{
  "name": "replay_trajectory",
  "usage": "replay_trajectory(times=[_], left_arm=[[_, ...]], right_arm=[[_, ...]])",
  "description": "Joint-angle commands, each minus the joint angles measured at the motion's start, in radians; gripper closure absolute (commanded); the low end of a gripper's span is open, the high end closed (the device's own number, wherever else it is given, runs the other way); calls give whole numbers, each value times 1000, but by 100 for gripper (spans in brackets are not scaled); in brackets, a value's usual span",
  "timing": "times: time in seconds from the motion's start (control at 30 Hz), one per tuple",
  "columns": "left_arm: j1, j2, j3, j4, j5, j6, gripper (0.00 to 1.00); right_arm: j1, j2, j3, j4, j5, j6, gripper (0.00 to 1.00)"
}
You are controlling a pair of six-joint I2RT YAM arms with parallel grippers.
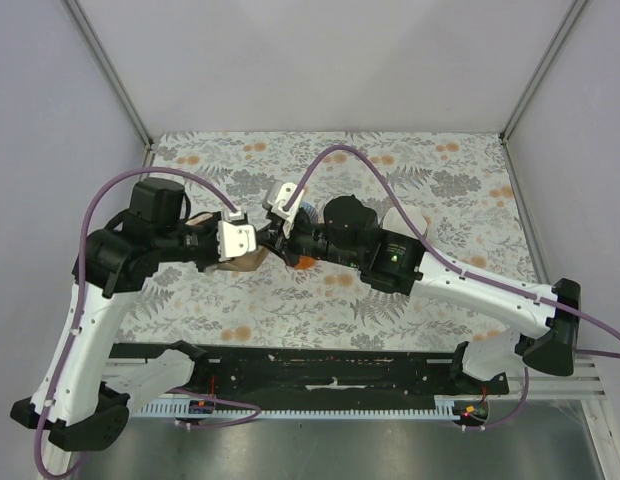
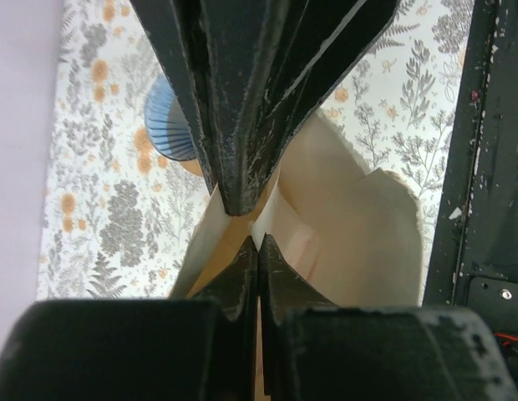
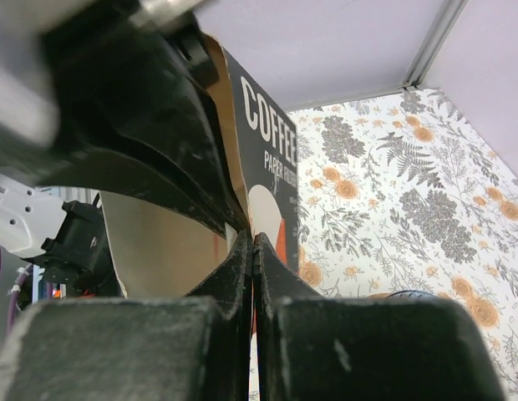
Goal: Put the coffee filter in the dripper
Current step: Pick up the coffee filter from the coffee filter holder, then place the coffee filter holder at the center of the board.
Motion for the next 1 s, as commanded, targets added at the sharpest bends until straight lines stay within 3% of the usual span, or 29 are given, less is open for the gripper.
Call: replay_trajectory(times=[0.0, 0.43, 0.67, 0.83, 0.97], left_arm=[[1, -14, 113, 14, 41, -41, 98], [1, 76, 547, 131, 127, -369, 98], [2, 87, 643, 295, -65, -602, 98], [1, 92, 682, 342, -216, -674, 98], [1, 79, 660, 338, -245, -683, 98]], right_arm=[[-56, -23, 14, 26, 27, 48, 100], [-143, -62, 36, 6, -10, 68, 100], [-176, -117, 47, 3, -16, 89, 100], [-239, -184, 59, -63, 52, 73, 100], [-305, -255, 45, -102, 135, 63, 100]])
